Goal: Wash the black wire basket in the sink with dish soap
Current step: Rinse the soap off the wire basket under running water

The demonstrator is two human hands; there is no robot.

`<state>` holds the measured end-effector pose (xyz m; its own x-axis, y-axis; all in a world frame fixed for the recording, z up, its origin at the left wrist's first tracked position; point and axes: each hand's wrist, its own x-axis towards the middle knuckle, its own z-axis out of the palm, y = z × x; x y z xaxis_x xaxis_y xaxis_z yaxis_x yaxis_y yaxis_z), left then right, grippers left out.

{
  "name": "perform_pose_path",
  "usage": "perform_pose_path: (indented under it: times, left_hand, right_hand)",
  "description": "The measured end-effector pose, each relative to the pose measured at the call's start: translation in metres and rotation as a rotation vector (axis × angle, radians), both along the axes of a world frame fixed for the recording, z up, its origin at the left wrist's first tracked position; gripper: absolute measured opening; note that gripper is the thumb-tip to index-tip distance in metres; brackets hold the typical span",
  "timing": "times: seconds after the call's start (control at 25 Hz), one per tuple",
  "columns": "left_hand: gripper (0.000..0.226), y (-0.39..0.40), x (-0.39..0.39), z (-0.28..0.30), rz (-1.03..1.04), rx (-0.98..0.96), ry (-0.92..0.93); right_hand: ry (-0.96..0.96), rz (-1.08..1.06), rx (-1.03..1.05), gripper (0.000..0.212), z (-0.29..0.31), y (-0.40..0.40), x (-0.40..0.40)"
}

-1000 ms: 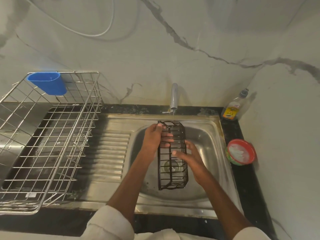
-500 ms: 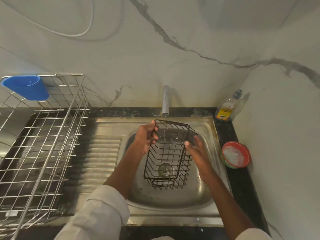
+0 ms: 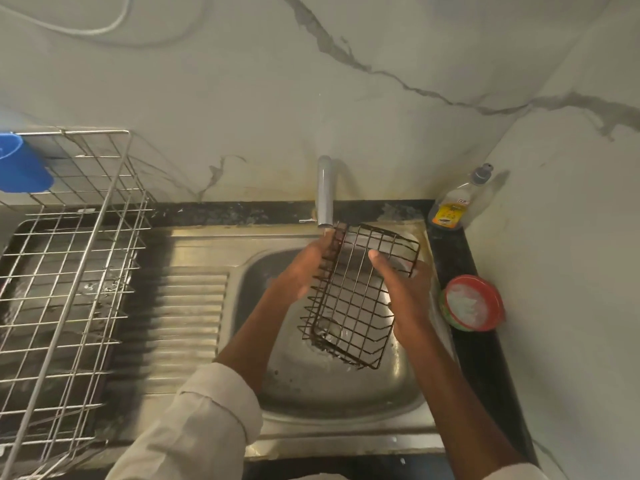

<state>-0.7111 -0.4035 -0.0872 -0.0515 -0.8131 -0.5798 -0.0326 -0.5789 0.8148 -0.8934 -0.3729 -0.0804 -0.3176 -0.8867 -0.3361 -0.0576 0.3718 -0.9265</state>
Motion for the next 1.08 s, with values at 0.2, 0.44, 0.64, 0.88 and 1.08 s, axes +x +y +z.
perform_pose_path:
  times: [0.2, 0.44, 0.64, 0.88, 1.08]
  left_hand:
    - [0.049, 0.009, -0.003, 0.004, 0.150, -0.115, -0.104]
    - [0.058, 0.027, 0.011, -0.013, 0.209, -0.141, -0.131]
    - [0.053, 0.057, 0.009, 0.008, 0.267, -0.201, -0.052]
    - [0.057, 0.071, 0.001, 0.036, 0.173, -0.132, -0.087]
    - [0.069, 0.067, 0.011, 0.024, 0.106, -0.221, -0.378]
  right_hand:
    - [-0.126, 0.198, 0.149, 0.062, 0.003, 0.000, -0.007]
    - [-0.256, 0.493, 0.034, 0.026, 0.006, 0.019, 0.015]
    - [-0.098, 0.443, -0.107, 0.030, -0.008, 0.023, 0.039]
    - [0.314, 0.626, -0.284, 0.024, -0.024, 0.031, 0.052]
    - [0.267, 0.851, -0.135, 0.032, -0.030, 0.037, 0.046]
